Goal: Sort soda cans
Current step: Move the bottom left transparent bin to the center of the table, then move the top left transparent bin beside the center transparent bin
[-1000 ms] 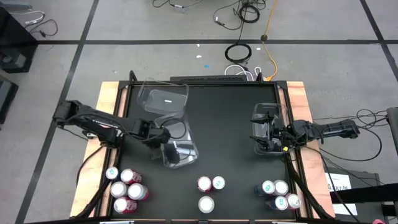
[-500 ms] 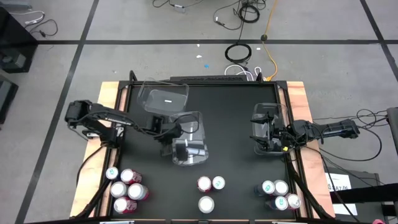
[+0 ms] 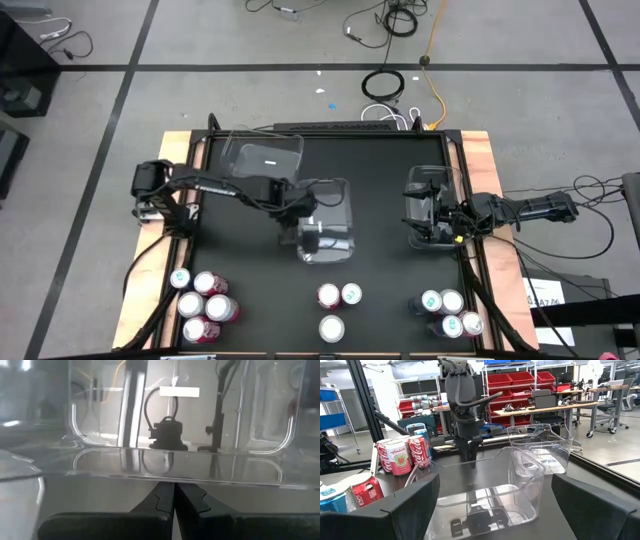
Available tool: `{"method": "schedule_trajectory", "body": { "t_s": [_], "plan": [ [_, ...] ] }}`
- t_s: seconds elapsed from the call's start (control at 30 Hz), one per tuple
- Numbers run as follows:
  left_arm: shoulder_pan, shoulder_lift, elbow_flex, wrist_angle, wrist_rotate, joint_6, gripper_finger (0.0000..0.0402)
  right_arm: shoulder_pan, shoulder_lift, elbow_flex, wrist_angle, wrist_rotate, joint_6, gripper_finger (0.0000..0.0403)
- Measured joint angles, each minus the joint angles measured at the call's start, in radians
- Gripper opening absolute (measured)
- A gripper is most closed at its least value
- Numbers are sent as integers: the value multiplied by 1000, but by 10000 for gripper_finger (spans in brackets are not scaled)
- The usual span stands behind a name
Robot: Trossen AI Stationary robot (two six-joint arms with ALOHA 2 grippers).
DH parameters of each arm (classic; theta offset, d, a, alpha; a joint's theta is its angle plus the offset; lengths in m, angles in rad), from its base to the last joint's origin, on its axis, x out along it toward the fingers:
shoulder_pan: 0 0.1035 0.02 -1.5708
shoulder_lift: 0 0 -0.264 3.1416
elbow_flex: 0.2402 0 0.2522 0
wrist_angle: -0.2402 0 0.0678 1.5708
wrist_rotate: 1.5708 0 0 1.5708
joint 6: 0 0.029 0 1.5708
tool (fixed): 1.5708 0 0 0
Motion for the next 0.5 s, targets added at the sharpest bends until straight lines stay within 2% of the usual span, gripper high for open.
{"method": "schedule_trajectory", "body": {
  "t_s": [0.27, 0.5],
  "plan": [
    [25, 8, 54, -12, -10, 2, 13, 0, 0, 0, 0, 0, 0, 377],
    [43, -5, 106, -231, -68, 3, 13, 0, 0, 0, 0, 0, 0, 377]
  ]
}}
